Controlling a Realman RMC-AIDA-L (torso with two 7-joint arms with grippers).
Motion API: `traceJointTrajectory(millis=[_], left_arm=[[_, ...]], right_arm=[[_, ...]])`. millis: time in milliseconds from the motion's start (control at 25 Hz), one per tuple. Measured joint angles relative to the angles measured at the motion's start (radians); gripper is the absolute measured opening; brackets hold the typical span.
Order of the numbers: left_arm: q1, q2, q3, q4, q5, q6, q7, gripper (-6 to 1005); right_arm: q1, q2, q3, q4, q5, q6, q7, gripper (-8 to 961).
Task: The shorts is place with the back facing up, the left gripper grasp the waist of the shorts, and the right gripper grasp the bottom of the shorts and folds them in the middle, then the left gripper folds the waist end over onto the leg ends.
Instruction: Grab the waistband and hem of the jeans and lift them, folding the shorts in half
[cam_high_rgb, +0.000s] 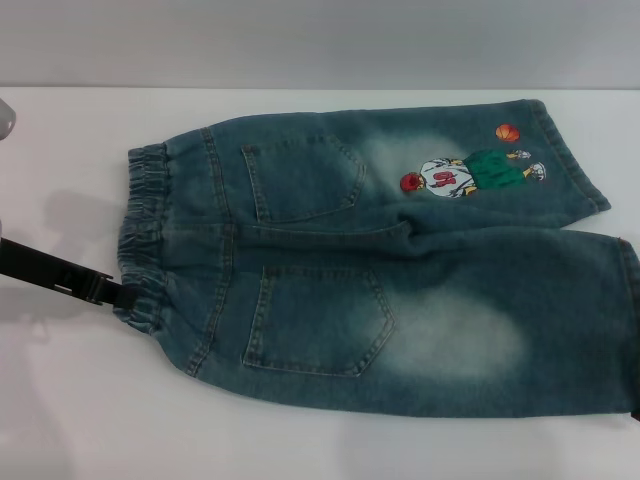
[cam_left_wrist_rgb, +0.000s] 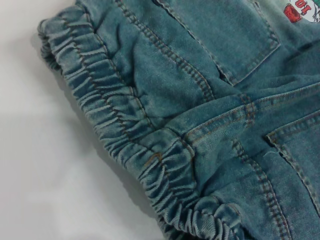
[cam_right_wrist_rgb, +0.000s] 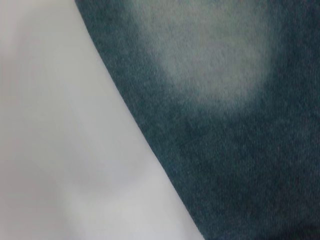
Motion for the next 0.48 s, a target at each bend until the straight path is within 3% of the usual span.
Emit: traceJointTrajectory(millis=[240, 480], left_arm=[[0.000, 0.000, 0.000, -0.001, 0.000, -0.001, 0.000, 45], [0.000, 0.000, 0.000, -0.001, 0.000, -0.002, 0.000, 44]], right_arm=[[0.000, 0.000, -0.002, -0.001, 0.000, 0.004, -0.002, 628], [-0.007, 0.001, -0.054, 0.009, 0.000, 0.026, -0.001, 505]])
